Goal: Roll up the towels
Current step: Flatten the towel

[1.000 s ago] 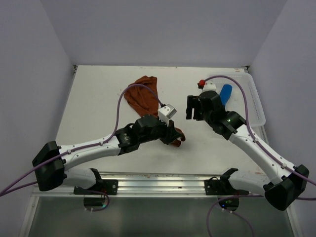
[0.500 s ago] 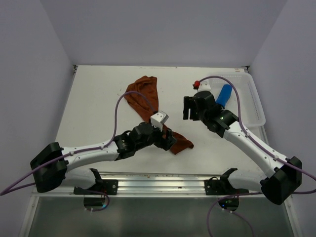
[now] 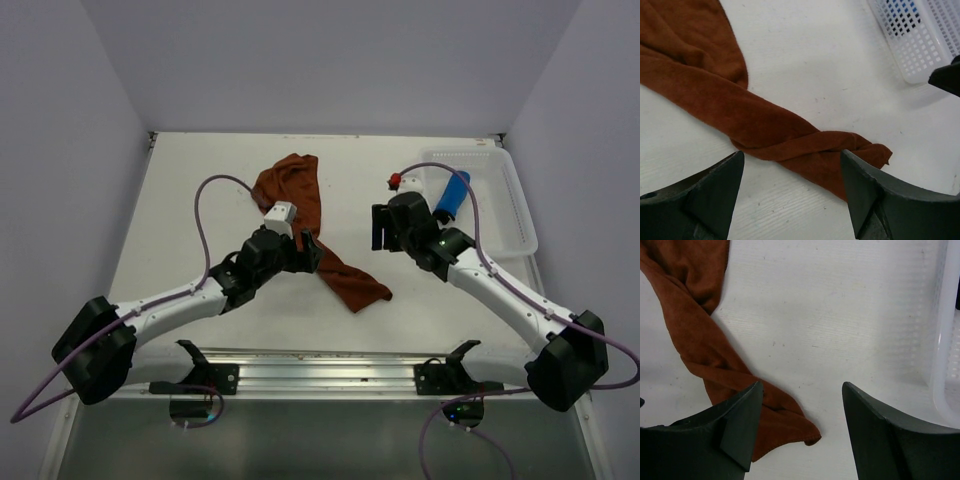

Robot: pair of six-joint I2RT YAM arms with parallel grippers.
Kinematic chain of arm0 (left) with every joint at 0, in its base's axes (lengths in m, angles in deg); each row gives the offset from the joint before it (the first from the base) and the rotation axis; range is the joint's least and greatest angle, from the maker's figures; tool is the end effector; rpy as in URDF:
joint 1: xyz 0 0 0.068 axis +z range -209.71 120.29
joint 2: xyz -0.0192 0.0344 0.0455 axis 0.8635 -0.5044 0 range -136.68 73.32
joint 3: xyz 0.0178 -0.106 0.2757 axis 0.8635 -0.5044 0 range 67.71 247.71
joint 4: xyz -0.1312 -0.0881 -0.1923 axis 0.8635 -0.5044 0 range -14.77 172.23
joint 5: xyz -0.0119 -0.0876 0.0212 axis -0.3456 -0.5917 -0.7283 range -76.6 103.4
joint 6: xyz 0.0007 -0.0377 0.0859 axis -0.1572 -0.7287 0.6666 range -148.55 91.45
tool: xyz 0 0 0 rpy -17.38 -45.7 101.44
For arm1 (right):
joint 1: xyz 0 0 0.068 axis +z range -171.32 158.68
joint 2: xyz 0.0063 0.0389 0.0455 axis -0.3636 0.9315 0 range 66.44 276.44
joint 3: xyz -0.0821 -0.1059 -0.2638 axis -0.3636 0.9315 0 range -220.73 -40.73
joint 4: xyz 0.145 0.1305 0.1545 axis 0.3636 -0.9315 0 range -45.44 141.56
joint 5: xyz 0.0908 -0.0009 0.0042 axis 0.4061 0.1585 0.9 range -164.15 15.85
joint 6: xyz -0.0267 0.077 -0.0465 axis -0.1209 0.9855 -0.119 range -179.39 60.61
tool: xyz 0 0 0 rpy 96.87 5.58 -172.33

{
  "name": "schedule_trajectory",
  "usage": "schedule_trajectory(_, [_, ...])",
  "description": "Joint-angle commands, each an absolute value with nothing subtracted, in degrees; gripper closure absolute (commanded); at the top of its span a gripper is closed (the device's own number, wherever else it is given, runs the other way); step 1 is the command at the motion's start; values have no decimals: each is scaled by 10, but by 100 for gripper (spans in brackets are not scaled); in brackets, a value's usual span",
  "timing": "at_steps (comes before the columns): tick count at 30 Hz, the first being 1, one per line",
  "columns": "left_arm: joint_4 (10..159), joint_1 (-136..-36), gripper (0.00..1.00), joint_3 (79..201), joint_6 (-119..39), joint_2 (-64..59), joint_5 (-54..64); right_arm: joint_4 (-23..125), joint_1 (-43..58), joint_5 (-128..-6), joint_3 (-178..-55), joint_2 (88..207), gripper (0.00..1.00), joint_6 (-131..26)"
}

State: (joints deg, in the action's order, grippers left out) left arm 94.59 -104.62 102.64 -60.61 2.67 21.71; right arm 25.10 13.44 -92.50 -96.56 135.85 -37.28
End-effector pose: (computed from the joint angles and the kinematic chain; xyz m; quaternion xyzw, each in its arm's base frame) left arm 0.2158 -0.1979 0.2361 0.0537 0.8326 -0.2936 0.4666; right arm 0.2419 0.1357 0.2876 -0.0316 0.8968 0.0715 0.4354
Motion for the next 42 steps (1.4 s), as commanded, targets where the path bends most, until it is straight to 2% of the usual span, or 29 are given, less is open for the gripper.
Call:
schedule_trajectory(1, [889,-1019,19,1060,-648,26,265,266,123,-917,-969,1367,32,-351])
schedule_trajectory(6, [798,-950,18,1085,-667,4,219,228,42,-803,-985,1388,33,-314])
schedule_trajectory(10, [789,-889,18,1102,-649,33,175,216,33,-771,-992,1369,36,-314])
schedule_trajectory(15, [763,-876,18,1145,-621,39,167,179,33,-744,-998,1378,36,-307])
schedule_trajectory(19, [758,-862,18,1152,-616,37,157,162,40,-677,-966,1369,51,-306])
schedule_trajectory(21, [758,-856,18,1149,-615,35,152,165,73,-678,-951,1357,53,-309])
schedule_trajectory(28, [741,-787,17,1164,-612,13,121,208,175,-717,-886,1329,53,-304])
schedule_trajectory(32, [742,-756,17,1174,-612,5,105,208,215,-741,-894,1381,53,-322])
schedule_trajectory(37, [724,-740,17,1186,-603,12,106,236,246,-741,-880,1426,45,-324])
schedule_trajectory(42, [719,-730,17,1168,-601,31,109,255,256,-751,-874,1465,42,-336])
